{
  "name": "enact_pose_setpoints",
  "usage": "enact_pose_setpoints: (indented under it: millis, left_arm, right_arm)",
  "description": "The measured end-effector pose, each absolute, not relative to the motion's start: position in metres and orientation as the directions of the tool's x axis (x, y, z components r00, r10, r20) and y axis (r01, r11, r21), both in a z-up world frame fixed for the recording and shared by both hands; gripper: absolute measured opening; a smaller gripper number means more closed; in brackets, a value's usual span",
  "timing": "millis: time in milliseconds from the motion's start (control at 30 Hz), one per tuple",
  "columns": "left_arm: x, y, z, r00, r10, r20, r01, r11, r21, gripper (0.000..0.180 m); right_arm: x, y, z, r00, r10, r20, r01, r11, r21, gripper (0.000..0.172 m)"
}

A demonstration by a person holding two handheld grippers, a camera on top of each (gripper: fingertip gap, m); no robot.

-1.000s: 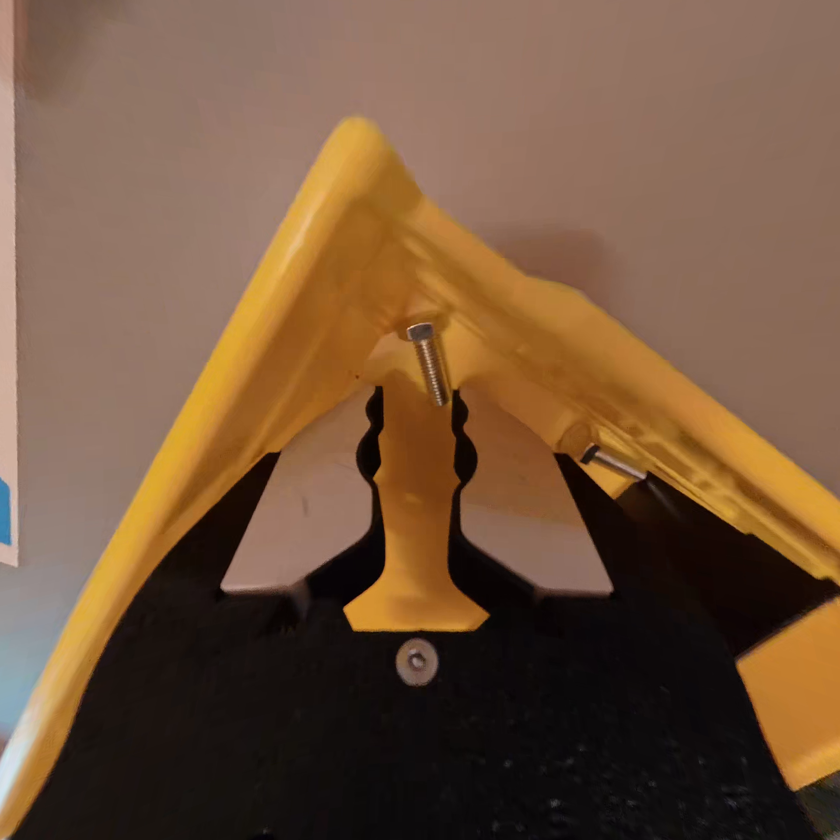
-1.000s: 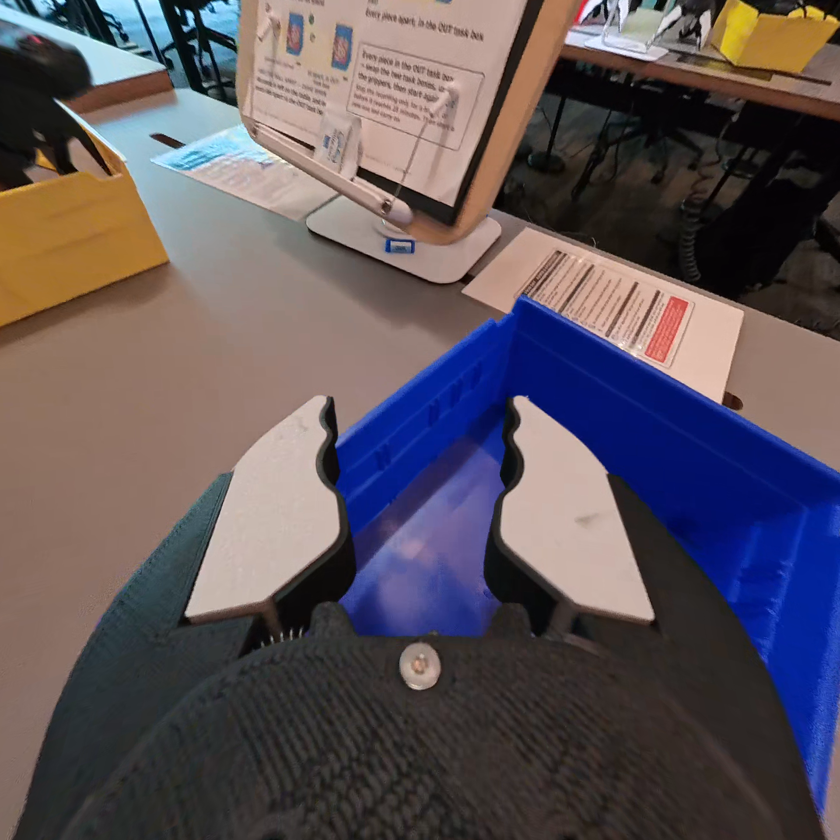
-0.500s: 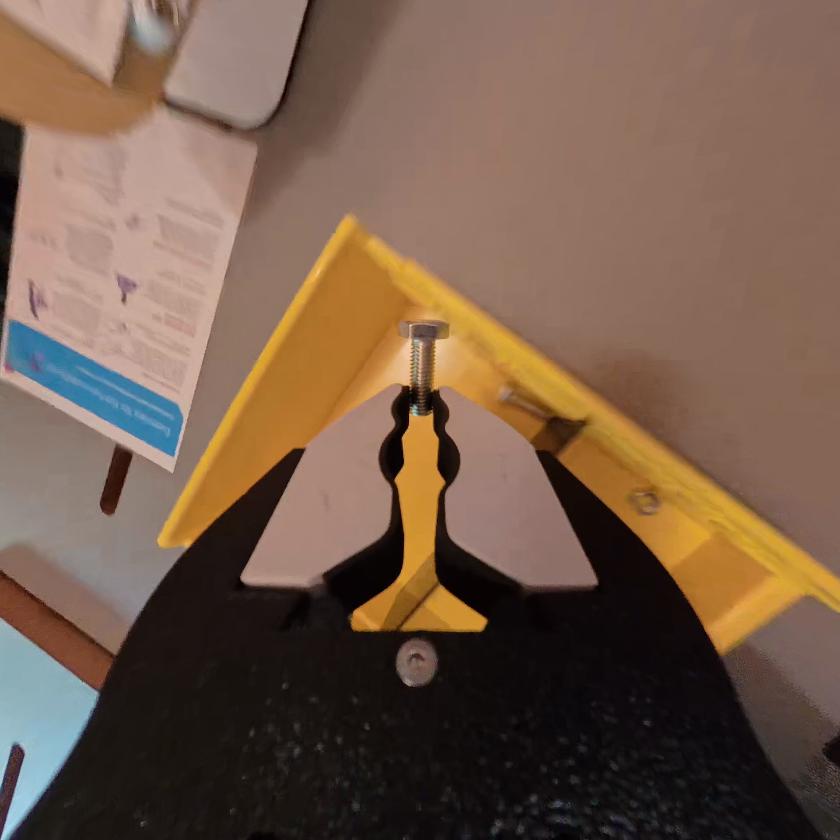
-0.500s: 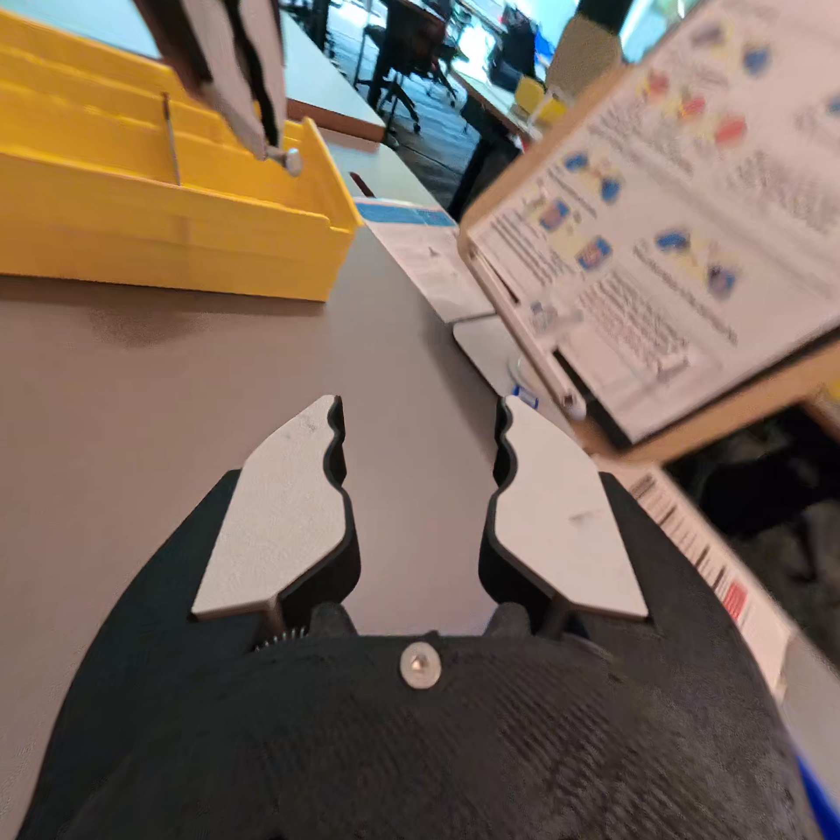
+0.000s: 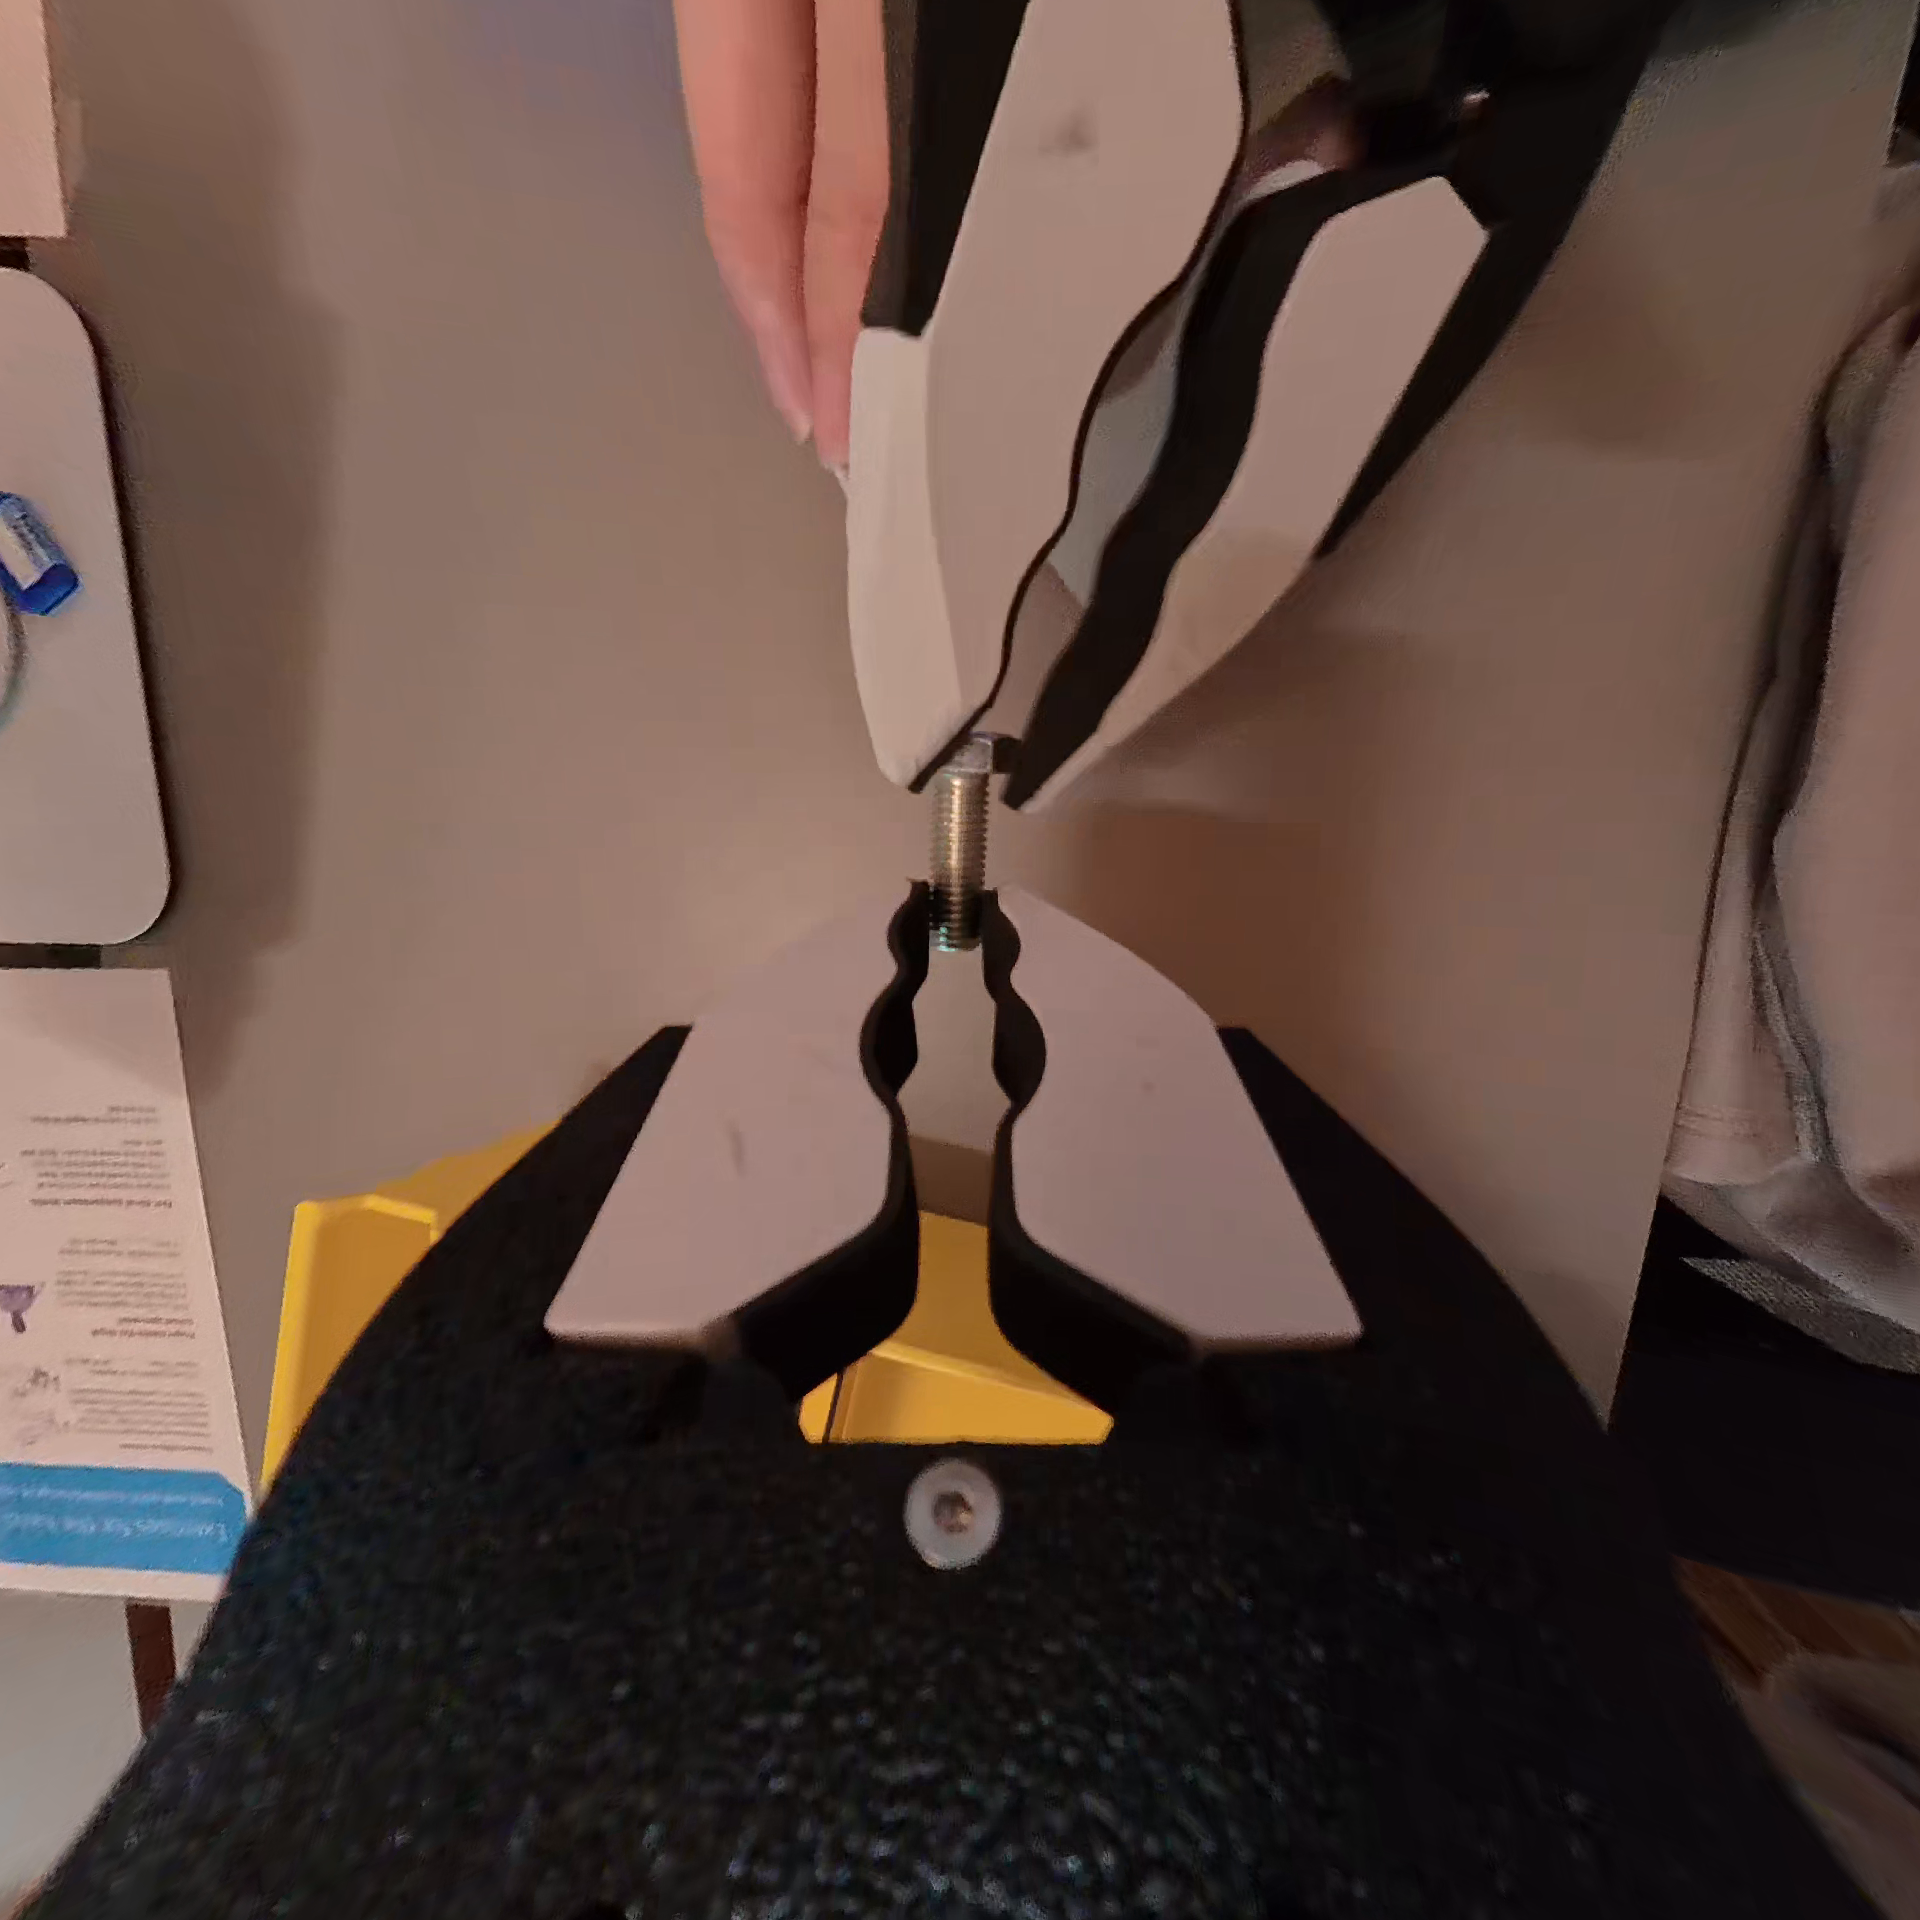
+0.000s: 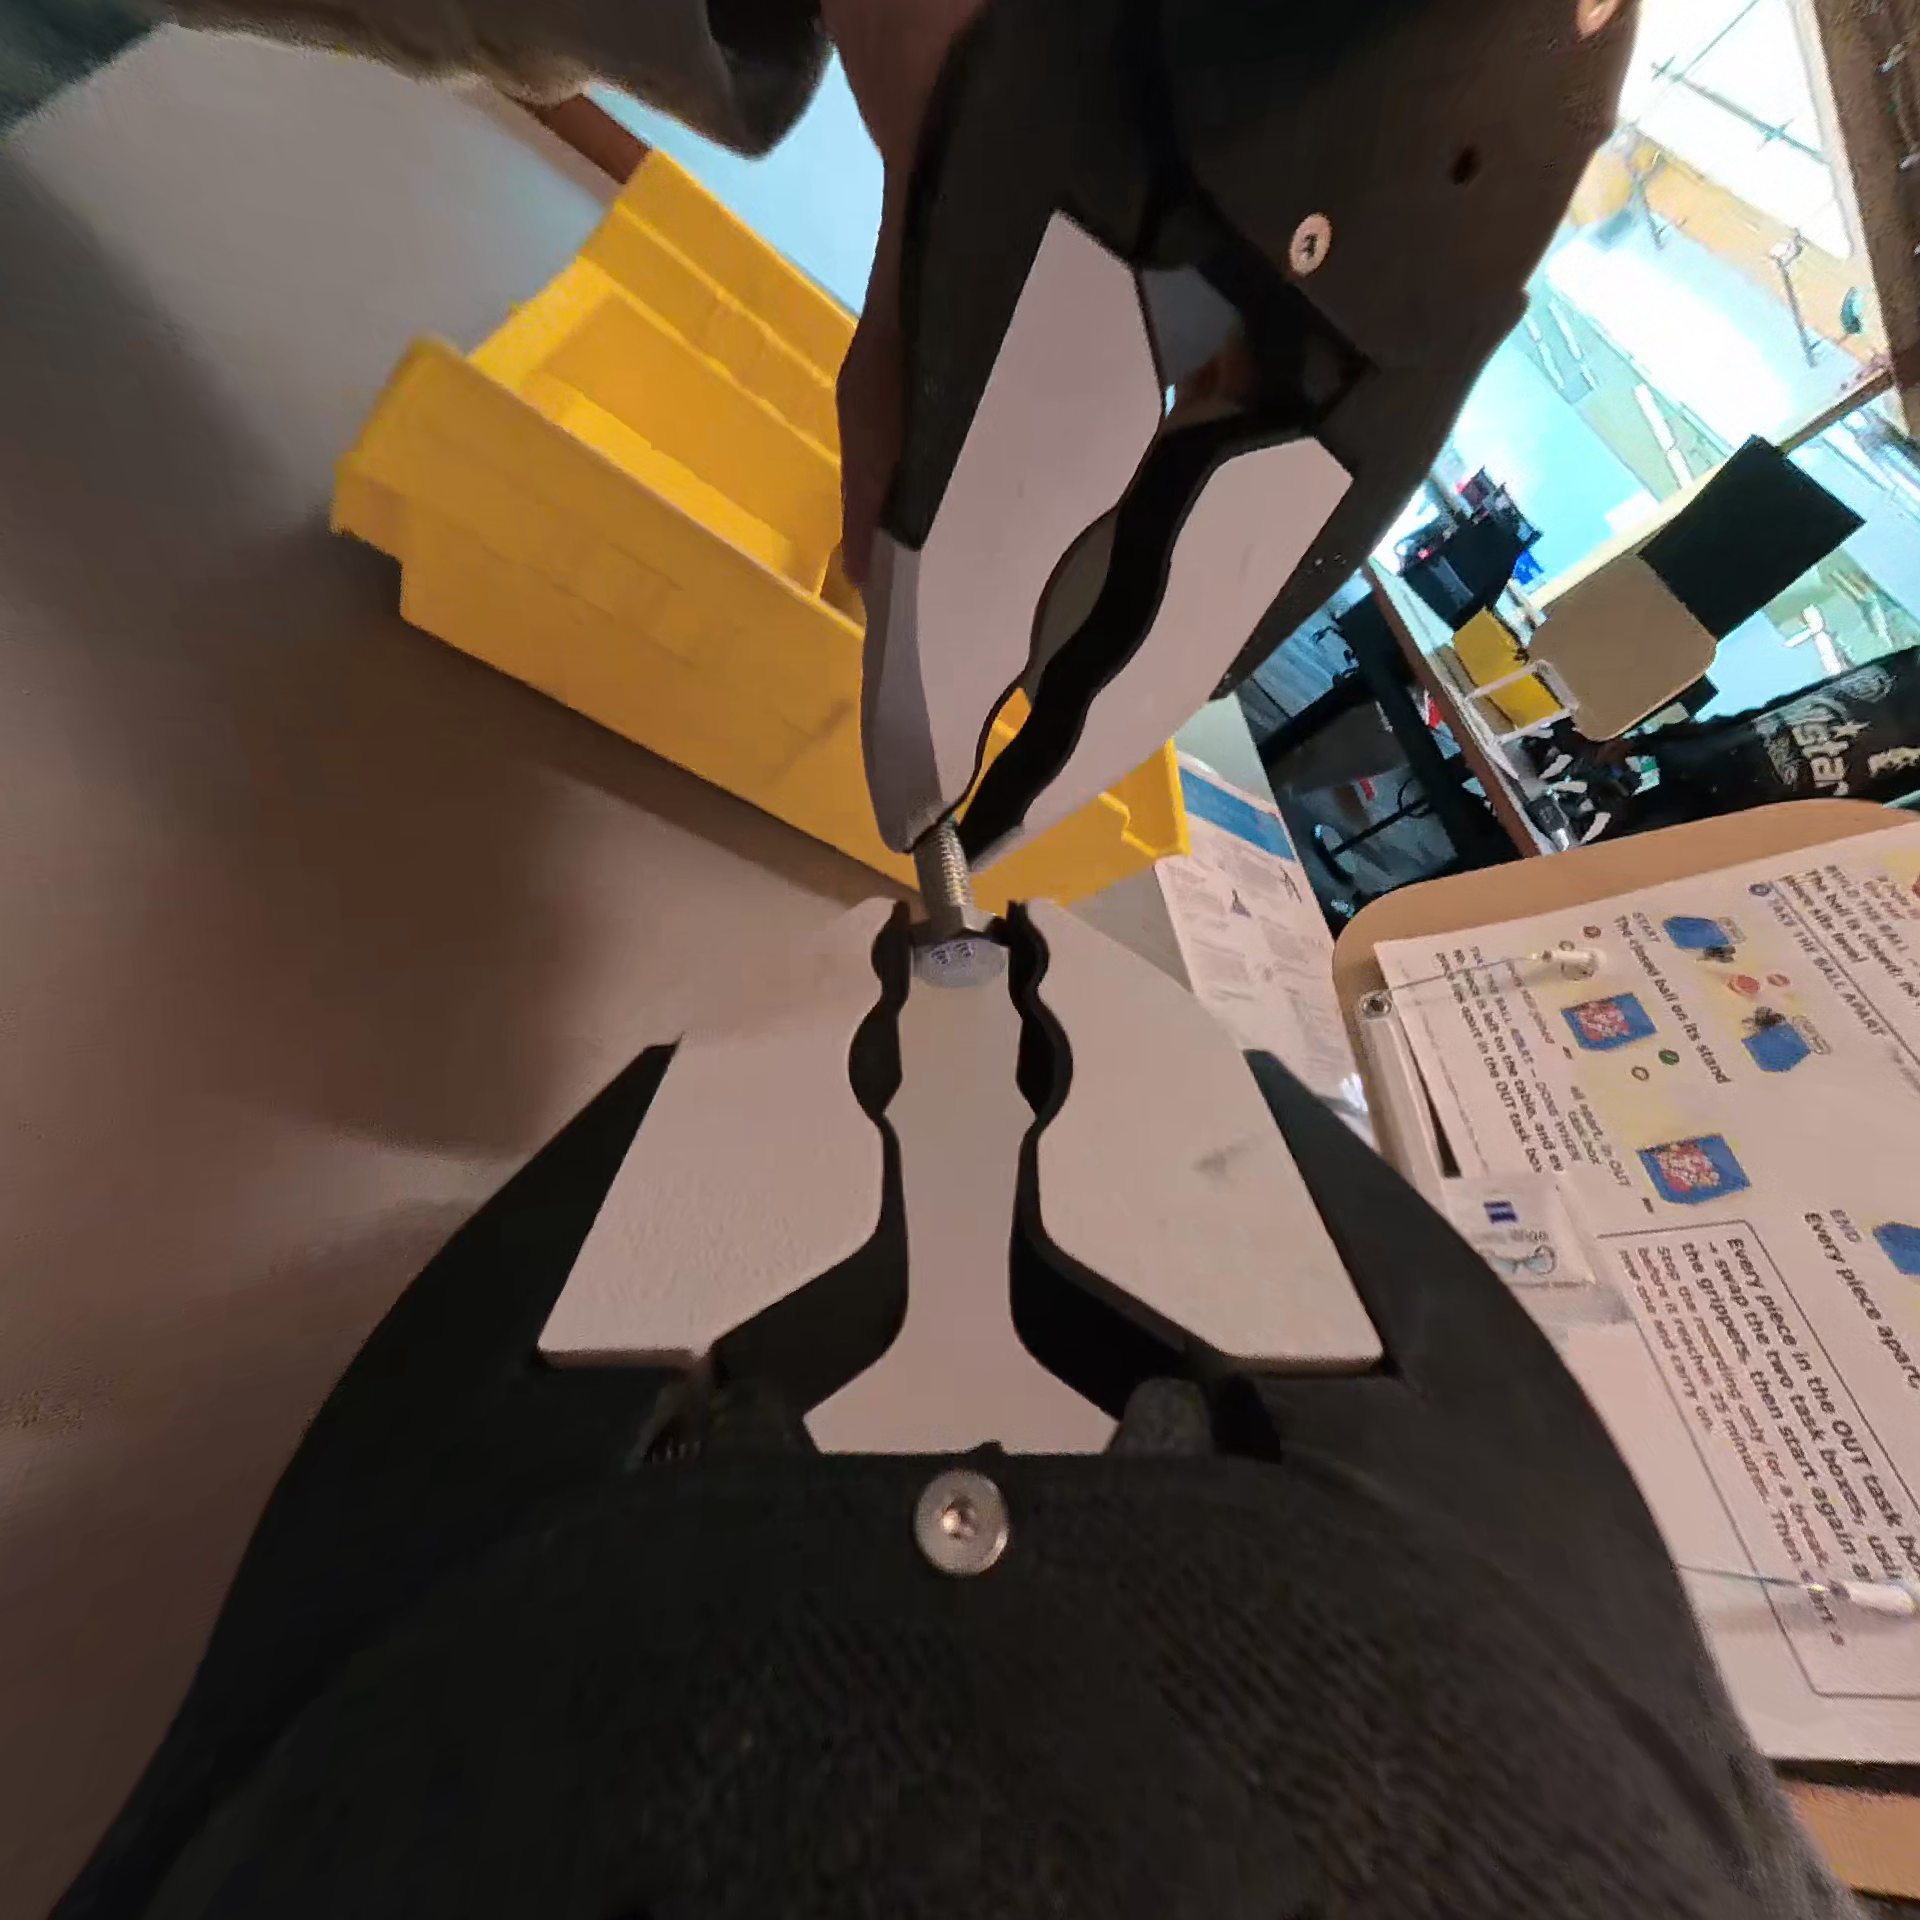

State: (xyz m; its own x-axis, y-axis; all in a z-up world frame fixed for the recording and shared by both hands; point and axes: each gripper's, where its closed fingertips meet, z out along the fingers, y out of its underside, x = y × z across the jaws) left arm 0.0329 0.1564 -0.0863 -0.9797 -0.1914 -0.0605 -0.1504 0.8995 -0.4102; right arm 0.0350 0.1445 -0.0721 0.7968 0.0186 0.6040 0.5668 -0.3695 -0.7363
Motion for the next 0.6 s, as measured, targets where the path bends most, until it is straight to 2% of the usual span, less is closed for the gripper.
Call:
enact_pose_setpoints:
  millis: [33,133,233,267,333,433,533,600]
  left_arm:
    - [0.032,0.154,-0.088,-0.98,-0.188,-0.058,-0.149,0.901,-0.406,0.009]
    - [0.032,0.144,-0.09,-0.979,-0.196,-0.058,-0.151,0.885,-0.44,0.009]
    - [0.036,0.132,-0.082,-0.969,-0.237,-0.077,-0.154,0.813,-0.561,0.009]
    - [0.036,0.129,-0.076,-0.961,-0.265,-0.077,-0.163,0.772,-0.615,0.016]
    - [0.032,0.124,-0.06,-0.948,-0.312,-0.065,-0.167,0.66,-0.732,0.022]
    - [0.019,0.112,-0.032,-0.93,-0.362,-0.063,-0.106,0.429,-0.897,0.027]
    - [0.005,0.103,-0.013,-0.906,-0.415,-0.083,-0.024,0.246,-0.969,0.026]
    - [-0.007,0.096,-0.012,-0.906,-0.414,-0.092,0.003,0.21,-0.978,0.026]
  right_arm:
    - [0.035,0.141,-0.075,0.806,0.027,0.591,0.555,-0.381,-0.739,0.018]
    - [0.036,0.131,-0.079,0.823,0.018,0.568,0.528,-0.394,-0.752,0.017]
    - [0.039,0.12,-0.077,0.846,-0.045,0.532,0.482,-0.365,-0.797,0.017]
    - [0.038,0.117,-0.074,0.864,-0.067,0.499,0.451,-0.338,-0.826,0.017]
    - [0.037,0.108,-0.061,0.903,-0.132,0.408,0.369,-0.244,-0.897,0.017]
    - [0.028,0.094,-0.036,0.963,-0.176,0.204,0.206,-0.008,-0.978,0.017]
    - [0.01,0.084,-0.021,0.987,-0.14,0.082,0.105,0.162,-0.981,0.017]
    - [-0.005,0.082,-0.019,0.991,-0.124,0.047,0.073,0.215,-0.974,0.017]
